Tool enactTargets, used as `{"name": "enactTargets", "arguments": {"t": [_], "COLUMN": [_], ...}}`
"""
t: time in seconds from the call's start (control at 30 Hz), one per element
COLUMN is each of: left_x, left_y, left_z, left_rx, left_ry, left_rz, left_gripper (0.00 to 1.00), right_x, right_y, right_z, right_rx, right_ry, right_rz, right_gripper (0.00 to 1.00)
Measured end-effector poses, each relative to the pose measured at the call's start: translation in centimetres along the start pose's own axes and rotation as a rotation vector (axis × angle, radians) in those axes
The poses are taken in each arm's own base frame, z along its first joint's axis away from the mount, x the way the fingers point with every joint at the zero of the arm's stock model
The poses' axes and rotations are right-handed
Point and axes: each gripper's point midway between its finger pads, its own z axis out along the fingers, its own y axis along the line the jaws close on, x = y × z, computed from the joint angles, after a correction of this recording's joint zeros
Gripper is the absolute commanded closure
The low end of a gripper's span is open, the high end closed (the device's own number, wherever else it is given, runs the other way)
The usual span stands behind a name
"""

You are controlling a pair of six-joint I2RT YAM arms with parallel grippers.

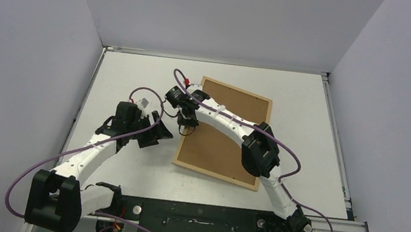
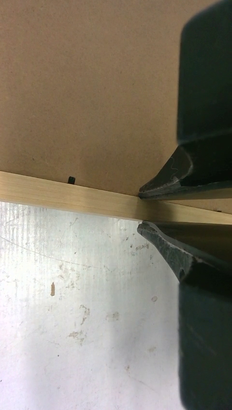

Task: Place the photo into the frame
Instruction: Turn over the photo frame at the center of the board.

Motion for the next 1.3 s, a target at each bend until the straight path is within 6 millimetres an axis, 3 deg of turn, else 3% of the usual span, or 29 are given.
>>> {"name": "enactTargets", "arguments": {"t": [0.2,0.4,0.57,0.73,0.9,1.0,1.1,1.3], "left_x": [1.6,3.7,3.5,2.9,2.7,2.3,1.7,-0.7], "left_y": [-2.0,-2.4,-4.0,-5.2,-6.2,-6.9,-7.2,-8.1], "left_z": [1.7,2.8,2.3,2.2,2.0,1.7,1.6,0.1], "left_rx": [0.140,0.199,0.265,0.312,0.357,0.395,0.393,0.343], "left_ry": [0.123,0.268,0.294,0.302,0.313,0.306,0.284,0.234], "left_rz": [-0.004,-0.062,-0.070,-0.077,-0.076,-0.031,-0.015,0.056], "left_gripper": [0.28,0.44,0.61,0.65,0.86,0.94,0.99,1.00], "right_x": [0.0,-0.9,-2.1,-3.6,-4.2,-4.5,-5.2,-8.2], "right_y": [0.1,0.7,1.0,1.3,1.3,1.3,1.2,-0.6], "right_z": [0.0,-0.5,-1.8,-3.9,-4.7,-4.7,-4.9,-7.5], "right_rx": [-0.017,-0.059,-0.100,-0.164,-0.198,-0.203,-0.214,-0.243], "right_ry": [0.016,0.024,0.014,-0.007,-0.005,-0.007,-0.019,-0.070], "right_rz": [0.016,0.056,0.098,0.152,0.188,0.196,0.215,0.264], "right_gripper": [1.00,1.00,1.00,1.00,1.00,0.70,0.48,0.32]}}
